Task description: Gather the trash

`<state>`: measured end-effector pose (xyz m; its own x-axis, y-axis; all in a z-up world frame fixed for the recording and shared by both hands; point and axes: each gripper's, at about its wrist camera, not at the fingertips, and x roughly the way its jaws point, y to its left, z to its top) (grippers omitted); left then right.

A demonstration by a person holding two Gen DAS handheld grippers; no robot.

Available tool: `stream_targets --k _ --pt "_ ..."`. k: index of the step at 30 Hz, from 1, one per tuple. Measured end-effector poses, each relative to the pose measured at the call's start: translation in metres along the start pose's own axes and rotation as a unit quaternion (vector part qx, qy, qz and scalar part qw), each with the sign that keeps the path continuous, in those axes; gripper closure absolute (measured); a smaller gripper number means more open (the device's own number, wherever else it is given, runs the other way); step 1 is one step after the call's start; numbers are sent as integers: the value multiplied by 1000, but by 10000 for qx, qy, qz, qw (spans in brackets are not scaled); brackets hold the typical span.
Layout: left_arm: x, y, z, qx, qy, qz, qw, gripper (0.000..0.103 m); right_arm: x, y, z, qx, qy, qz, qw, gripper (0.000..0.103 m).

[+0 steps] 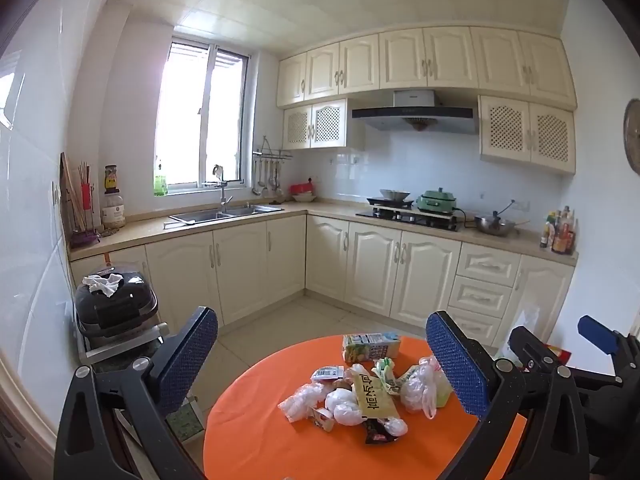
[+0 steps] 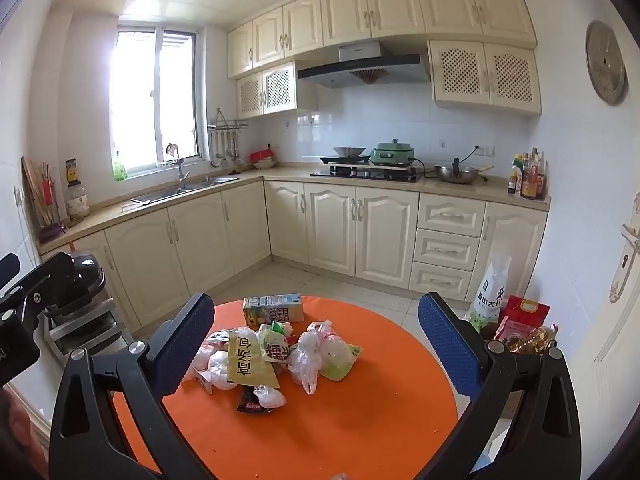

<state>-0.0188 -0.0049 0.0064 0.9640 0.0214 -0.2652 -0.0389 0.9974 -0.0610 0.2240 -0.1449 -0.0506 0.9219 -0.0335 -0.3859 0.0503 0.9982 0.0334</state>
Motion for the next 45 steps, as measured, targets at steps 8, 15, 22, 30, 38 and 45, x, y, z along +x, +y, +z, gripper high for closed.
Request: stream_targets --k 8,15,22,30,38,45 --pt "-6 -2 2 -32 16 25 10000 1 -2 -2 0 -12 -48 46 10000 0" --pt "-13 -8 7 -18 -16 28 10000 1 -5 -3 2 -4 -82 47 10000 0" --pt "-22 -13 6 43 -49 47 10000 1 -11 -9 6 49 -144 94 9998 0" --pt "-17 -11 4 31 40 145 9999 1 -1 -4 5 48 -73 215 9997 0" --pt "7 -10 4 -46 201 131 9997 1 18 2 2 -45 86 223 9997 0" --pt "43 -10 -7 -18 502 43 9987 1 41 -5 -11 -14 355 155 9992 0"
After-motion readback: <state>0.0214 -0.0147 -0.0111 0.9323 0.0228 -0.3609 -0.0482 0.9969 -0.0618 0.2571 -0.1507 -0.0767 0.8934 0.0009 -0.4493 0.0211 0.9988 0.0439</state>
